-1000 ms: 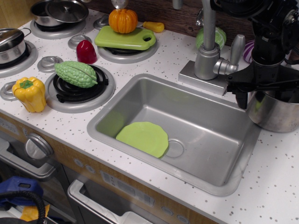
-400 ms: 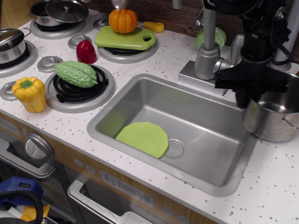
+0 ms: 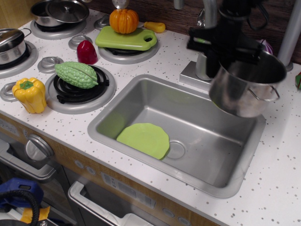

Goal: Put pot in sink

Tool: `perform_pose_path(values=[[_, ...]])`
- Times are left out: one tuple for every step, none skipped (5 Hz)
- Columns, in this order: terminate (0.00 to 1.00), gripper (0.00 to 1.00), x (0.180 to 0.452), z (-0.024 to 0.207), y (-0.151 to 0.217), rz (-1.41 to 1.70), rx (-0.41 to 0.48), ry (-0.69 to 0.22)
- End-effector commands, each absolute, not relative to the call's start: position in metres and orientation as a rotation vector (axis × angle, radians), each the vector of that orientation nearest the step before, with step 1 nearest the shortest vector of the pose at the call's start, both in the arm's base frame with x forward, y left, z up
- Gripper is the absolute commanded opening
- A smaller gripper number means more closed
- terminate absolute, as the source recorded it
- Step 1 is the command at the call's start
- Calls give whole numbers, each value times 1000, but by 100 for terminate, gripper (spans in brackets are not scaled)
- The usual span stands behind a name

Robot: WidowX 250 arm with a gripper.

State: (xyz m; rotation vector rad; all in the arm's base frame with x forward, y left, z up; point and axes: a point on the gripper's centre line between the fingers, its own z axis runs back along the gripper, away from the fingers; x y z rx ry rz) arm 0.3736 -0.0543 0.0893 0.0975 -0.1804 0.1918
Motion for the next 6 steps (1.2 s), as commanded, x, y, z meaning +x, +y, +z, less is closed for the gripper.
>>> perform_pose_path(values=[[0, 0, 374, 120, -49, 192, 103, -259], [0, 0, 368, 115, -44, 193, 86, -234], [0, 0, 352, 99, -29, 182, 53, -211], [0, 0, 340, 85, -18, 172, 54, -194], [0, 0, 341, 63, -7, 152, 60, -246], [100, 0, 350, 44, 4, 120, 17, -280]])
